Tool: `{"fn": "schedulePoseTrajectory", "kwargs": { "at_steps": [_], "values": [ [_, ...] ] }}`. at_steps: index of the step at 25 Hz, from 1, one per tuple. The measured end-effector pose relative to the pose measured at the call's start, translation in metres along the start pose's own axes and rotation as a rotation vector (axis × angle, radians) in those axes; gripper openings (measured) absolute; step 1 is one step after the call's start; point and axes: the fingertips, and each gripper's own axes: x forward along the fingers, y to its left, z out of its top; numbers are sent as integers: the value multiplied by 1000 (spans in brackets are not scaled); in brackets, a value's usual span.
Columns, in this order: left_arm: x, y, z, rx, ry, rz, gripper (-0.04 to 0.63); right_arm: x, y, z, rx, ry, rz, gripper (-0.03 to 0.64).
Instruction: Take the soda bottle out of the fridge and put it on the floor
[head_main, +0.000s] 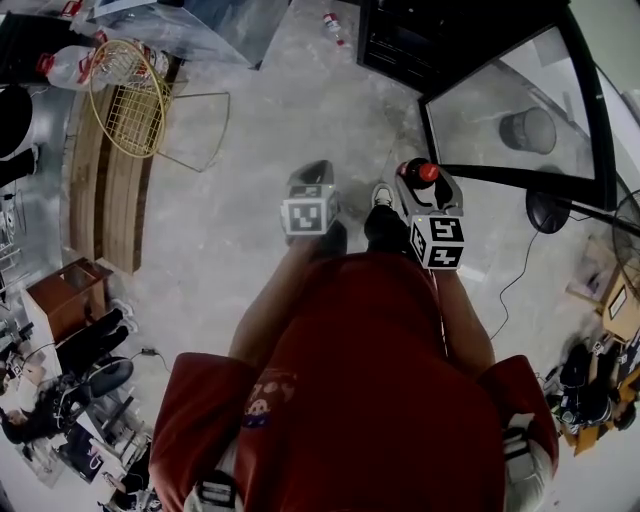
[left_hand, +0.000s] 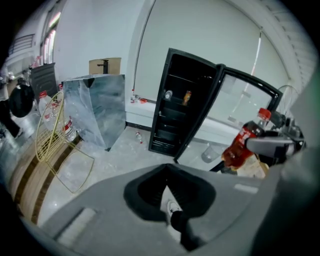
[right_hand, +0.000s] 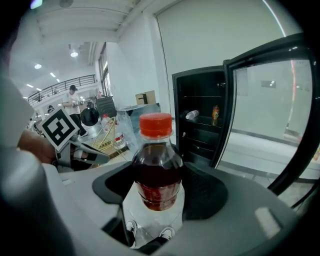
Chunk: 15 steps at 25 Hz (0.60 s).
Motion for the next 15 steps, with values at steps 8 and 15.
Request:
{"fn": "schedulePoseTrajectory", "kwargs": {
  "at_steps": [8, 15],
  "values": [
    [24, -23, 16, 16, -3, 21, 0, 19, -31, -6, 0, 34, 50, 299],
    [52, -36, 26, 9, -16, 65, 0, 43, -58, -15, -39, 72, 133, 298]
  ]
}}
